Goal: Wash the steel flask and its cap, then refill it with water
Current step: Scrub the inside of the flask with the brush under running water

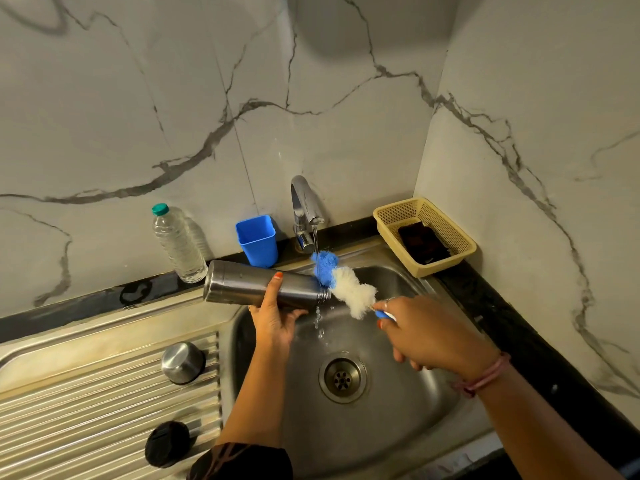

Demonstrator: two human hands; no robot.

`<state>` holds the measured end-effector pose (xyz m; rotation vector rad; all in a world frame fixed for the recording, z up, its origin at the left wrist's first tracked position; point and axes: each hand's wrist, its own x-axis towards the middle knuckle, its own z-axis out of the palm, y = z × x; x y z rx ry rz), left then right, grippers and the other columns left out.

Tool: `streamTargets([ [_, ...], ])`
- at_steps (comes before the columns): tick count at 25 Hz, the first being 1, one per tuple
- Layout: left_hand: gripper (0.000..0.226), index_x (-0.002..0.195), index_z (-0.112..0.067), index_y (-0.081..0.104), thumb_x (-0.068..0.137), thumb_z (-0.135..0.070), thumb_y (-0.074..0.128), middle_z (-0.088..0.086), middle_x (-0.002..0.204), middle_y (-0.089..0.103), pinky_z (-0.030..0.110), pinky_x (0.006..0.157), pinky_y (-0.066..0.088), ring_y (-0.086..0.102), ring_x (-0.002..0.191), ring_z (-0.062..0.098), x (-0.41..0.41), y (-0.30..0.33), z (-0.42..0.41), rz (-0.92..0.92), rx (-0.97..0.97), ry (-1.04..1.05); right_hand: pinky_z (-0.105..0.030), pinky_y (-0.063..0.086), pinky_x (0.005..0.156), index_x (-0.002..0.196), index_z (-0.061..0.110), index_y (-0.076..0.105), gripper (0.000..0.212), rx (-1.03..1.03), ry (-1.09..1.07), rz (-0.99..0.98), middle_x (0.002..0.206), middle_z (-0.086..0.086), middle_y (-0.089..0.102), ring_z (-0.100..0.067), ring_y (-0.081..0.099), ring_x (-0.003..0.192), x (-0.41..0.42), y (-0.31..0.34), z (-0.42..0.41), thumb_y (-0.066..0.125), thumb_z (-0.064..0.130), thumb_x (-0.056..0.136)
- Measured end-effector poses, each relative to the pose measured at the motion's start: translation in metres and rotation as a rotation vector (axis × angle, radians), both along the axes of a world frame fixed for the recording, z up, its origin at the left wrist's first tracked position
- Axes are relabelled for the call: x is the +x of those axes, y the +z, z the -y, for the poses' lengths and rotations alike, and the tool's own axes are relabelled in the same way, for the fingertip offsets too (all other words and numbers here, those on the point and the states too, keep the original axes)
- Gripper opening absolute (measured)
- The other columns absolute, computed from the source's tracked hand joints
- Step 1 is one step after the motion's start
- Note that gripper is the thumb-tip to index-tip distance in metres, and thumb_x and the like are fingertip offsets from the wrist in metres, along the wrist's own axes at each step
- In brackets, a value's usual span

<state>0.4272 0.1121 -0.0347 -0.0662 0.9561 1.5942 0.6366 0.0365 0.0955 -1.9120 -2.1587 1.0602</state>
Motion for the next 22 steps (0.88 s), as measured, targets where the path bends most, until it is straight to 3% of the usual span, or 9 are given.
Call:
streamTargets([
  [5, 0.064, 0.138, -0.023, 0.039, 0.084, -0.007, 0.070, 0.010, 0.127, 0.057, 0.069, 0.094, 0.044, 0.053, 0.123, 0.037, -0.004, -0.002, 0.000, -0.023, 0.027, -0.014, -0.016, 0.042, 0.042, 0.142, 0.022, 0.037, 0.041, -0.074, -0.027, -0.023, 0.070, -0.004, 0.060, -0.006, 0.048, 0.045, 0.005, -0.001, -0.001, 0.038, 0.019, 0.101],
  [8, 0.077, 0.143, -0.021, 0.035, 0.078, -0.010, 0.075, 0.013, 0.130, 0.056, 0.072, 0.087, 0.047, 0.054, 0.119, 0.039, -0.005, -0.002, -0.002, -0.020, 0.019, -0.025, -0.016, 0.041, 0.040, 0.138, 0.023, 0.041, 0.037, -0.133, -0.086, -0.069, 0.067, -0.003, 0.058, -0.007, 0.048, 0.043, 0.006, 0.001, -0.002, 0.039, 0.021, 0.101],
  [10, 0.086, 0.144, -0.021, 0.035, 0.070, -0.015, 0.080, 0.012, 0.129, 0.057, 0.071, 0.089, 0.047, 0.056, 0.117, 0.037, -0.003, 0.000, -0.003, -0.025, 0.000, -0.019, -0.013, 0.040, 0.037, 0.139, 0.021, 0.041, 0.038, -0.056, -0.032, -0.039, 0.071, -0.004, 0.059, -0.005, 0.047, 0.041, -0.004, -0.005, -0.003, 0.038, 0.019, 0.101],
  [14, 0.071, 0.141, -0.020, 0.037, 0.081, -0.010, 0.075, 0.006, 0.117, 0.059, 0.065, 0.095, 0.047, 0.056, 0.111, 0.031, -0.004, -0.003, -0.001, -0.056, -0.005, -0.004, -0.014, 0.040, 0.039, 0.143, 0.023, 0.035, 0.042, -0.055, 0.009, -0.007, 0.070, -0.002, 0.059, -0.005, 0.047, 0.042, 0.005, -0.007, -0.005, 0.038, 0.021, 0.101],
  [19, 0.055, 0.129, -0.019, 0.042, 0.084, -0.005, 0.071, 0.009, 0.120, 0.058, 0.067, 0.097, 0.045, 0.056, 0.117, 0.035, -0.002, -0.005, -0.002, -0.041, 0.011, -0.024, -0.013, 0.038, 0.039, 0.143, 0.024, 0.036, 0.042, -0.036, -0.034, -0.055, 0.069, -0.001, 0.060, -0.005, 0.047, 0.043, 0.008, -0.015, -0.009, 0.040, 0.022, 0.101],
  [22, 0.052, 0.126, -0.020, 0.042, 0.084, -0.003, 0.069, 0.009, 0.121, 0.057, 0.067, 0.093, 0.047, 0.059, 0.109, 0.033, -0.001, -0.006, -0.004, -0.082, 0.033, -0.047, -0.012, 0.035, 0.038, 0.141, 0.026, 0.039, 0.041, -0.022, -0.054, -0.112, 0.066, 0.000, 0.057, -0.004, 0.044, 0.042, 0.011, -0.031, -0.003, 0.043, 0.022, 0.100],
])
